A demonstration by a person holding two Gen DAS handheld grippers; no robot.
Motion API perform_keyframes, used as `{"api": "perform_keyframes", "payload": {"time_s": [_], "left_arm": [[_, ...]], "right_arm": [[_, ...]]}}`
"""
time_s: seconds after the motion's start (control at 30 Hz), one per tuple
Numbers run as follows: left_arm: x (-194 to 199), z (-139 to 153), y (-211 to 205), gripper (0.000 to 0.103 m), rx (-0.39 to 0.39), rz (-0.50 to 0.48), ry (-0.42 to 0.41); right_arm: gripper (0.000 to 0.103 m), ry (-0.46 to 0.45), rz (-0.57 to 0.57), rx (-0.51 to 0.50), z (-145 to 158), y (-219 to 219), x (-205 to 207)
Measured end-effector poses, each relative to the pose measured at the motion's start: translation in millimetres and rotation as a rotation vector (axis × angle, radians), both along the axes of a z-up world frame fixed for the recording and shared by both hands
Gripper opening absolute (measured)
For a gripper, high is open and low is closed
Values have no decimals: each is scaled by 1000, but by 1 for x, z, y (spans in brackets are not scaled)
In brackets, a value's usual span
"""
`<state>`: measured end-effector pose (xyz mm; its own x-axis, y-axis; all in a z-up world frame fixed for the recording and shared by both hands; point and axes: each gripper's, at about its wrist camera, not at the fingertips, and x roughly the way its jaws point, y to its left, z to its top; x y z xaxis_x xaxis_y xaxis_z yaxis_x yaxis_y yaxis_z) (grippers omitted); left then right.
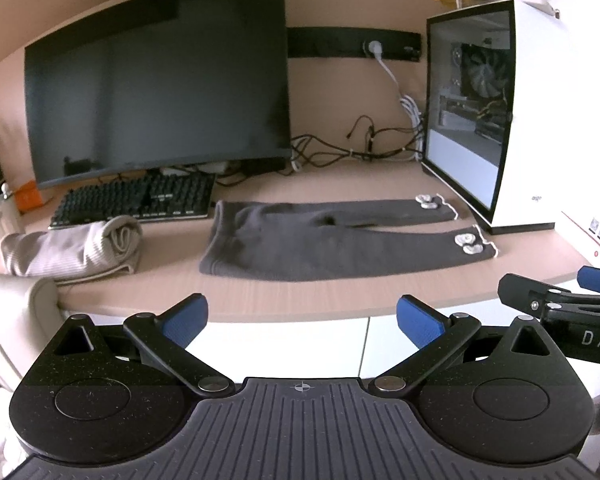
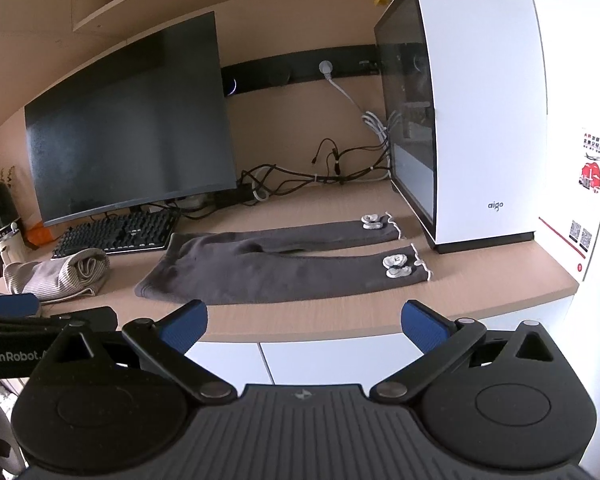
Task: Fold clothes
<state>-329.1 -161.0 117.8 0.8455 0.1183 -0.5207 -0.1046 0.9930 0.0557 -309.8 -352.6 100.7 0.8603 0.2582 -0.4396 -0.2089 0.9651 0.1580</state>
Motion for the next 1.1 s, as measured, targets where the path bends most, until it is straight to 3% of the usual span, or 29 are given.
{"api": "perform_keyframes", "payload": {"time_s": [1.1], "left_arm": [[8,-3,0,103,-11,9,43]], "right_arm": [[103,44,14,0,-6,-1,9]]}}
